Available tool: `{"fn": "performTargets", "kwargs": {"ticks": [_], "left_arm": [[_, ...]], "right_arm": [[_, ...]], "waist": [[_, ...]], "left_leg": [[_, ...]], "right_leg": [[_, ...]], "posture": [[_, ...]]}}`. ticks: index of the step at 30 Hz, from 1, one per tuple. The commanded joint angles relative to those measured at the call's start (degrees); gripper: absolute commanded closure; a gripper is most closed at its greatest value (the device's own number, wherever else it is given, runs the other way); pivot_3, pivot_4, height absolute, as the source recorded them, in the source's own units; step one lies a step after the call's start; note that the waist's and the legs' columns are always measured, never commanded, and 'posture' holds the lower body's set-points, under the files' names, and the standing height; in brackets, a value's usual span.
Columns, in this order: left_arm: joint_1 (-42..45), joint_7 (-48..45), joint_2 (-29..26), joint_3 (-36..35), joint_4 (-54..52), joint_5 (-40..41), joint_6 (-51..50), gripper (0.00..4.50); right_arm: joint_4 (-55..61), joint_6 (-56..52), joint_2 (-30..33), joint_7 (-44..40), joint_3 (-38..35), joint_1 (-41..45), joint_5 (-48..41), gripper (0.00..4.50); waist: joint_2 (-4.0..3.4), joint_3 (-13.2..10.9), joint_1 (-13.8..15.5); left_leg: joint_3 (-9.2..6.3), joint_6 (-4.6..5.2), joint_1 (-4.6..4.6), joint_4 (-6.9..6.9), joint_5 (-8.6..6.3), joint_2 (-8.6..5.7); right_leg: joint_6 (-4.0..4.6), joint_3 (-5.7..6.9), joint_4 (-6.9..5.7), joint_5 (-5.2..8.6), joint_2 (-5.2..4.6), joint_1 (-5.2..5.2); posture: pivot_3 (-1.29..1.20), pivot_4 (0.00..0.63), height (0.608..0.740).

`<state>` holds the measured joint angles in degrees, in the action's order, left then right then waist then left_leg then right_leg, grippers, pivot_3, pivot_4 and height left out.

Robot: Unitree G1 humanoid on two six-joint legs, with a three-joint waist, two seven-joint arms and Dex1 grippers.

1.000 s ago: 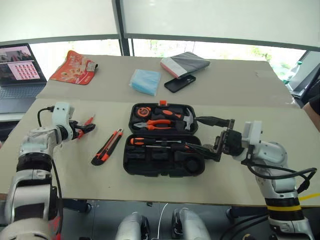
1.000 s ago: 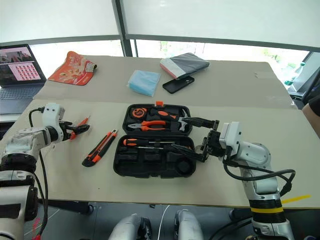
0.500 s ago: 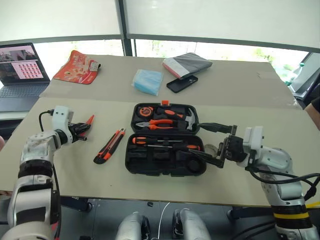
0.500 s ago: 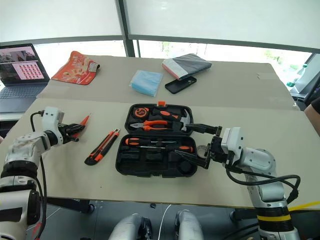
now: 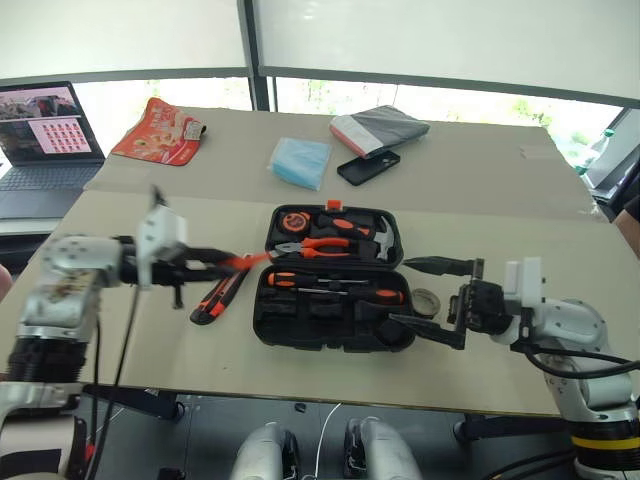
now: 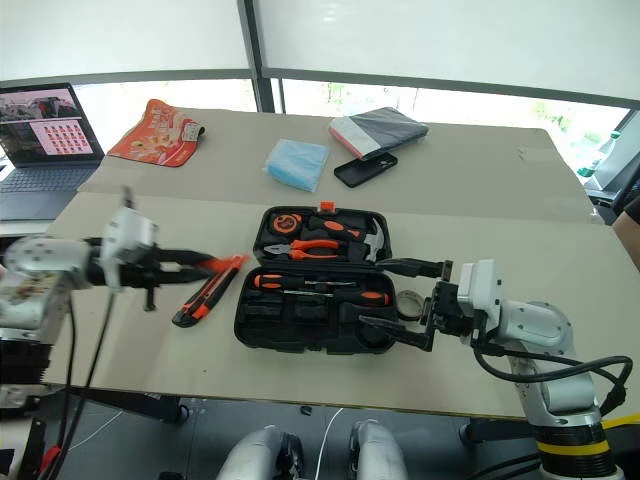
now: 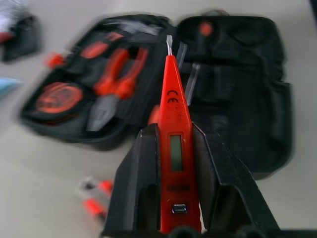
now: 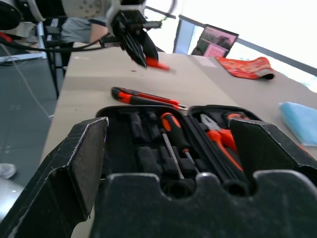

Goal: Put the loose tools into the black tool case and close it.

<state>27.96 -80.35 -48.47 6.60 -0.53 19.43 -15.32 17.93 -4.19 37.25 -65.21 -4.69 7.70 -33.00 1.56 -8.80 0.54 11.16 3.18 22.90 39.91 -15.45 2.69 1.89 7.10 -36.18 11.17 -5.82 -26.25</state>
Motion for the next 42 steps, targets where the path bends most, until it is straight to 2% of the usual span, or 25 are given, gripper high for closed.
{"fn": "performTargets", "kwargs": {"ticks": [1, 4, 6, 17, 22, 32, 42], "left_arm": [[0.9, 0.6, 0.0, 4.9, -6.4, -3.1, -3.0, 4.05], [2.8, 3.2, 1.2, 9.6, -6.5, -7.9, -5.4, 4.05], [3.3, 4.8, 1.4, 9.9, -6.1, -9.4, -6.4, 4.05], [9.2, 7.1, 7.7, 12.7, -4.6, -10.8, -11.6, 4.05], [10.0, 6.4, 7.4, 16.0, -3.2, -13.9, -10.0, 4.05], [10.7, 8.9, 8.1, 17.1, -2.6, -16.3, -13.5, 4.05], [10.3, 6.8, 5.7, 20.2, -2.5, -19.0, -13.2, 4.05]], "right_arm": [[2.6, -0.7, 0.0, 0.6, -0.5, 0.5, -1.2, 0.00], [4.1, -0.6, -0.4, 1.4, -0.3, -0.9, -0.8, 0.00], [5.0, -0.7, -0.4, 2.0, -0.4, -1.7, -0.7, 0.00], [6.9, -2.0, 0.9, 3.2, -1.4, -4.1, -1.1, 0.00], [6.7, -1.7, 1.7, 3.5, -2.0, -4.5, -0.6, 0.00], [6.6, -1.9, 3.5, 4.3, -3.7, -6.5, -0.7, 0.00], [6.1, -3.0, 4.4, 3.8, -3.9, -5.8, -1.0, 0.00]], "waist": [[0.00, 0.0, 0.0], [0.00, 0.0, 0.1], [0.01, 0.0, 0.1], [0.01, 0.0, 0.3], [0.02, 0.0, 0.0], [0.02, 0.0, 0.1], [0.01, 0.0, 0.0]], "left_leg": [[0.00, 0.03, -0.01, 0.00, 0.01, 0.00], [-0.01, 0.35, -0.02, -0.02, 0.19, 0.06], [-0.03, 0.34, 0.00, -0.02, 0.20, 0.09], [-0.09, 0.46, 0.08, 0.12, 0.16, 0.09], [-0.08, 0.48, 0.03, 0.15, 0.16, 0.08], [-0.12, 0.49, 0.02, 0.18, 0.15, 0.10], [-0.12, 0.48, -0.03, 0.17, 0.16, 0.12]], "right_leg": [[0.00, -0.04, 0.01, 0.00, 0.14, 0.00], [0.01, -0.06, 0.03, 0.01, 0.26, 0.00], [0.03, -0.05, 0.03, 0.02, 0.34, -0.01], [0.01, -0.04, 0.04, 0.01, 0.30, 0.01], [0.00, -0.08, 0.01, 0.00, 0.34, 0.02], [0.00, -0.08, 0.00, 0.00, 0.33, 0.05], [0.01, -0.10, -0.02, 0.01, 0.38, 0.07]], "posture": [[0.00, 0.150, 0.740], [0.00, 0.150, 0.740], [0.00, 0.150, 0.740], [0.00, 0.150, 0.740], [0.00, 0.150, 0.740], [0.00, 0.150, 0.740], [0.00, 0.150, 0.740]]}}
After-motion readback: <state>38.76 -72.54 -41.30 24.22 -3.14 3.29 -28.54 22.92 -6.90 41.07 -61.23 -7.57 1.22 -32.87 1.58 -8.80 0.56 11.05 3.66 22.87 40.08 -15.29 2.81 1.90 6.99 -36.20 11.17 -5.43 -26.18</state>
